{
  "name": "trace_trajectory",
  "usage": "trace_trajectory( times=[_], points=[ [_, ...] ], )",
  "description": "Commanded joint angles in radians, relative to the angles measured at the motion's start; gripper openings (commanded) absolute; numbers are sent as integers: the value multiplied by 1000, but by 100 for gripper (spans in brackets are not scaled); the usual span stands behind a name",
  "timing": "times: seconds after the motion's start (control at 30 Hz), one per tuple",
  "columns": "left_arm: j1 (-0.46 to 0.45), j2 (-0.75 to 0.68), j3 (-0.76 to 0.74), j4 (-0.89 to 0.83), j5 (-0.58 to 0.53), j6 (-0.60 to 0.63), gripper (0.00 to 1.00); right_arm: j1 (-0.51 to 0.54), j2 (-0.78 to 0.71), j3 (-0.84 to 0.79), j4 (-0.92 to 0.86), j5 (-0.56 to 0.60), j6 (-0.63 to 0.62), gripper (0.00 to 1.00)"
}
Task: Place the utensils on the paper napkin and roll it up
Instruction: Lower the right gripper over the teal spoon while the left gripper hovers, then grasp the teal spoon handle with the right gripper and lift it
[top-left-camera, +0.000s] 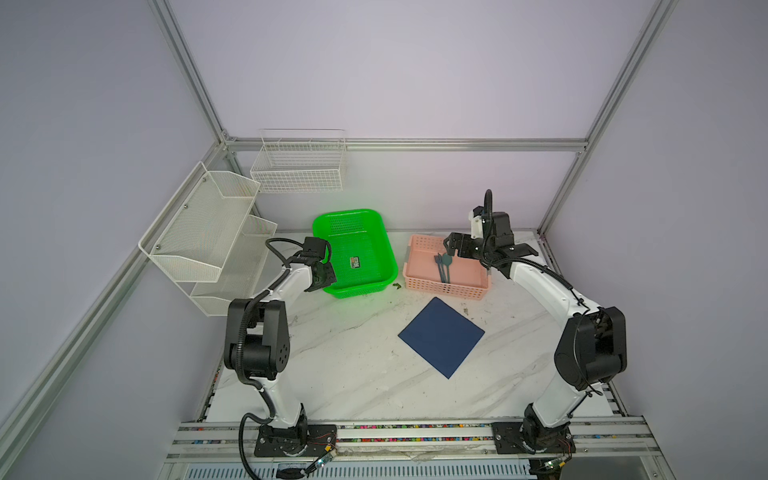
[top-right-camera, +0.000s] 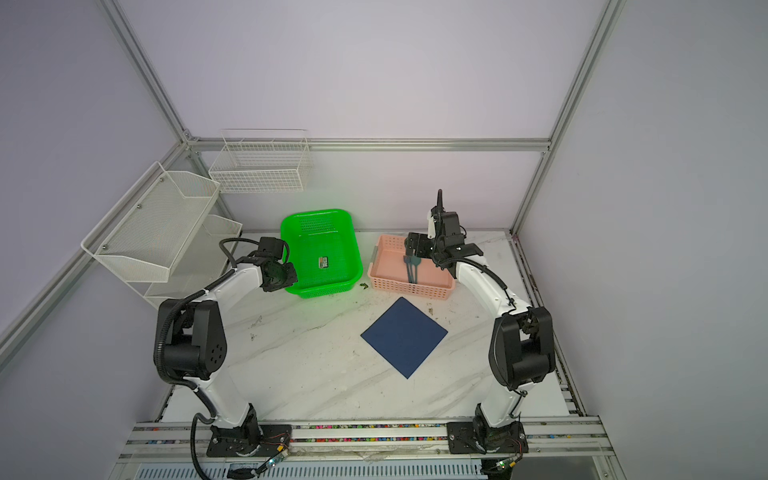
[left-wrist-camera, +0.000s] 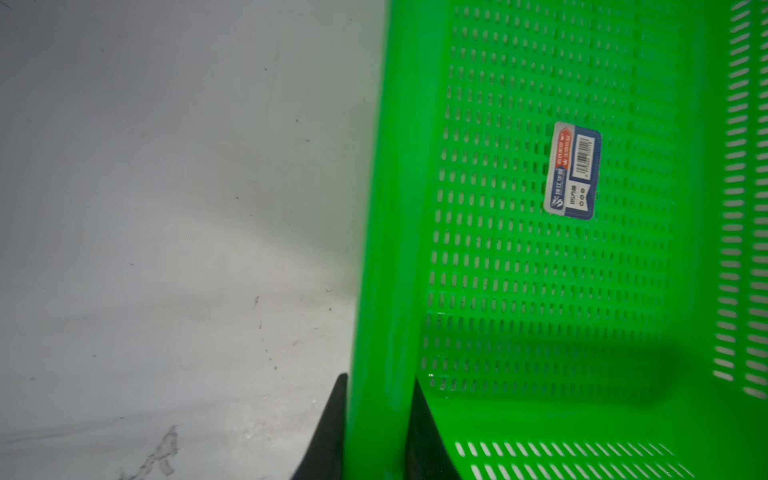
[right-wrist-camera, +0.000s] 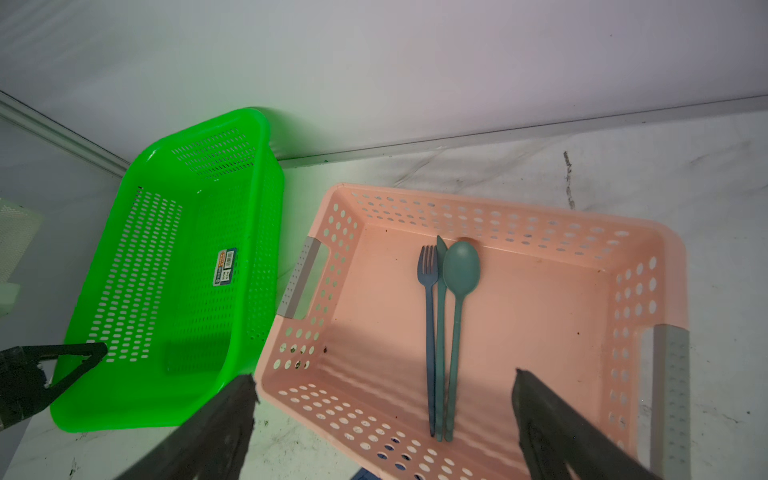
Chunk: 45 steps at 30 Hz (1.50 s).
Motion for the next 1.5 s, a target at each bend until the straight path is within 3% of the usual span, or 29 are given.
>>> trace_trajectory(
  times=[0.0, 0.13, 0.3, 0.47, 0.63, 0.73, 0.8, 0.9, 1.1, 1.47],
  points=[
    [27, -97, -42, -33, -87, 33, 8, 4, 52, 58, -38, 22, -19, 97],
    [27, -180, -133, -44, -78, 56, 9, 6, 125, 121, -119, 88, -36, 96],
    [27, -253, -249, -54, -44, 58, 11, 7, 202, 161, -192, 153, -63, 84],
    [27, -273, -292, -88, -105, 41, 15, 9, 233, 160, -223, 231, -73, 79],
    [33, -248, -228, -168, -202, 16, 38, 9, 280, 188, -244, 220, -97, 71],
    [49, -271, -226, -172, -204, 5, 59, 9, 324, 211, -258, 199, -108, 58],
    [60, -290, -219, -171, -192, 5, 63, 10, 346, 224, -262, 196, -124, 55],
    [64, -326, -191, -179, -180, 0, 65, 11, 374, 238, -258, 199, -124, 50],
    [59, -448, -90, -175, -68, 18, 65, 13, 459, 317, -285, 216, -132, 50],
    [-73, -607, -21, -102, 19, 73, 65, 27, 576, 404, -300, 242, -131, 44]
  ],
)
